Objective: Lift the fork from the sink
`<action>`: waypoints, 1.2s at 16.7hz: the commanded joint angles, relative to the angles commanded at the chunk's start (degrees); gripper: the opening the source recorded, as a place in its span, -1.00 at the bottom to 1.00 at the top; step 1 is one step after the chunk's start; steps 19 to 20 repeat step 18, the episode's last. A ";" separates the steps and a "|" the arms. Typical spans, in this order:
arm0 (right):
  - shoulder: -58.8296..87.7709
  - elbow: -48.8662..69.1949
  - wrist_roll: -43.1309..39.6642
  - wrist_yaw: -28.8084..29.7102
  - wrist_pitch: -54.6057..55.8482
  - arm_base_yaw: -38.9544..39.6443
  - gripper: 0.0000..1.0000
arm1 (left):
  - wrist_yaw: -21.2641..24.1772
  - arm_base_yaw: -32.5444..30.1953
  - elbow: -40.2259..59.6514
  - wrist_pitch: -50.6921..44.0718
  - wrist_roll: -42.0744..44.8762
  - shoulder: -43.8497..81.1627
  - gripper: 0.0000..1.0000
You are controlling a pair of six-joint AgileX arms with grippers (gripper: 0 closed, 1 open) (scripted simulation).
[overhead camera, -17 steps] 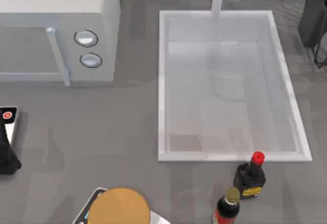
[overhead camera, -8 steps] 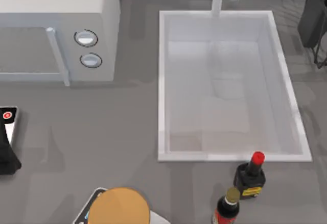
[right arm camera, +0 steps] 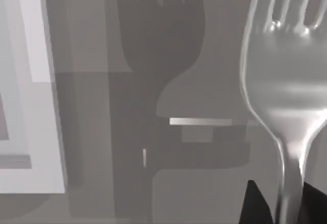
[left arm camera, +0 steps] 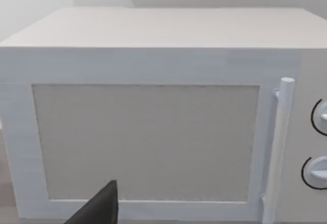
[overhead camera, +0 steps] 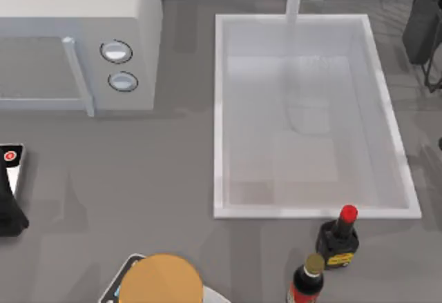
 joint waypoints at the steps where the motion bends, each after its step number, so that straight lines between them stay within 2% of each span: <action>1: 0.00 0.00 0.00 0.00 0.00 0.00 -0.70 | 0.00 0.00 0.00 0.00 0.00 0.00 1.00; 12: 0.00 0.00 0.00 0.00 0.00 0.00 0.96 | 0.00 0.00 0.00 0.00 0.00 0.00 1.00; 20: 0.00 0.00 0.00 0.00 0.00 0.00 1.00 | 0.00 0.00 0.00 0.00 0.00 0.00 1.00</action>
